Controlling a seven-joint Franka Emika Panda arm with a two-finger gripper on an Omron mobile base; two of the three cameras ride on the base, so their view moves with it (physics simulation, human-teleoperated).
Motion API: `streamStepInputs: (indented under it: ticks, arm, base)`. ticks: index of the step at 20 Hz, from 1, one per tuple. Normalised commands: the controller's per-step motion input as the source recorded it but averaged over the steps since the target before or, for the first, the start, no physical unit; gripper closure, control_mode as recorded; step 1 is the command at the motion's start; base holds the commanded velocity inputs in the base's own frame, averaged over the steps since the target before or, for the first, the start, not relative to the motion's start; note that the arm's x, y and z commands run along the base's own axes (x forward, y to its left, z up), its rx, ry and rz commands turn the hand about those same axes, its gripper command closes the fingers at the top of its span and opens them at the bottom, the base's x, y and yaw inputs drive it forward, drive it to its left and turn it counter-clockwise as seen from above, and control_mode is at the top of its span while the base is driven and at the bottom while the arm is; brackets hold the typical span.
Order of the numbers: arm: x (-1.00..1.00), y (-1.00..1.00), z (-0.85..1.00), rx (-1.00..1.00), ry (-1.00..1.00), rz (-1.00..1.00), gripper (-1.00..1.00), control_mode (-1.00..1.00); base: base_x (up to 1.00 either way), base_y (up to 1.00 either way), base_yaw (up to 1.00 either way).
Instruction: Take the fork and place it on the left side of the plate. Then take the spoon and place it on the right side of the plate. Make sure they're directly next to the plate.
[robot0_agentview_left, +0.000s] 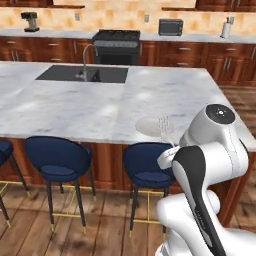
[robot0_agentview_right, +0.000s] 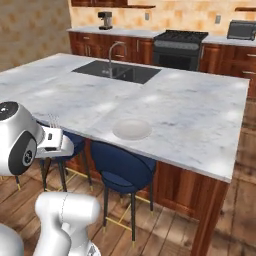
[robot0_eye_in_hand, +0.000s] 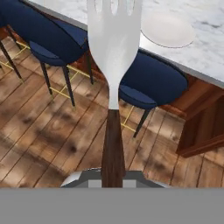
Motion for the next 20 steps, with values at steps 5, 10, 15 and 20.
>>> streamStepInputs:
  ticks: [5,10,15,20]
  arm:
    - [0.0,0.0,0.0,0.0,0.0,0.0,1.0,1.0]
    - [0.0,0.0,0.0,0.0,0.0,0.0,1.0,1.0]
    - [0.0,0.0,0.0,0.0,0.0,0.0,1.0,1.0]
    - [0.0,0.0,0.0,0.0,0.0,0.0,1.0,1.0]
  base:
    - [0.21,0.7,-0.46]
    - [0.34,0.68,-0.47]
    - [0.63,0.62,-0.43]
    - [0.96,0.5,-0.19]
